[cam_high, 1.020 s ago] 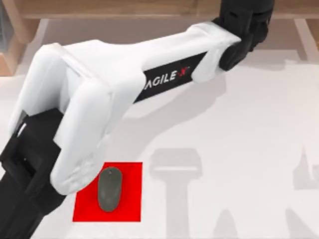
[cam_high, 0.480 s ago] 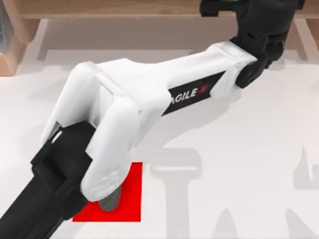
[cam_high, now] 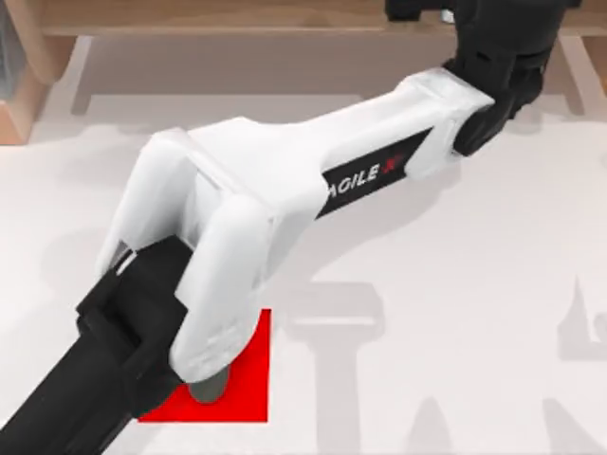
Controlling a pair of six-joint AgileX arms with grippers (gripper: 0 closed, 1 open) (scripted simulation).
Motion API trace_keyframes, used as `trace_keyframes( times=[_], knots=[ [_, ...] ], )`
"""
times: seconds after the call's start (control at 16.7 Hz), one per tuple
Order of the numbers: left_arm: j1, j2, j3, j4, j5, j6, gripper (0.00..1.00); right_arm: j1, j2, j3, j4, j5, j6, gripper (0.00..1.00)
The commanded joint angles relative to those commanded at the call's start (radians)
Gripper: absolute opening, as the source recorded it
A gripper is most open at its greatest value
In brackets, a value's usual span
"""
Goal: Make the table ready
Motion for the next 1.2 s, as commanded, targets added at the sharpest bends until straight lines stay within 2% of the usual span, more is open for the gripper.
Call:
trace_keyframes(
  times=[0.36,1.14,1.2],
  knots=[
    [0.007,0.023,0.046,-0.024,0.007,-0.001,1.00,0.000,0.000,0.000,0.000,0.000,0.000,1.00],
    [0.007,0.023,0.046,-0.024,0.007,-0.001,0.02,0.000,0.000,0.000,0.000,0.000,0.000,1.00],
    [0.007,0.023,0.046,-0.024,0.007,-0.001,0.00,0.000,0.000,0.000,0.000,0.000,0.000,1.00]
  ],
)
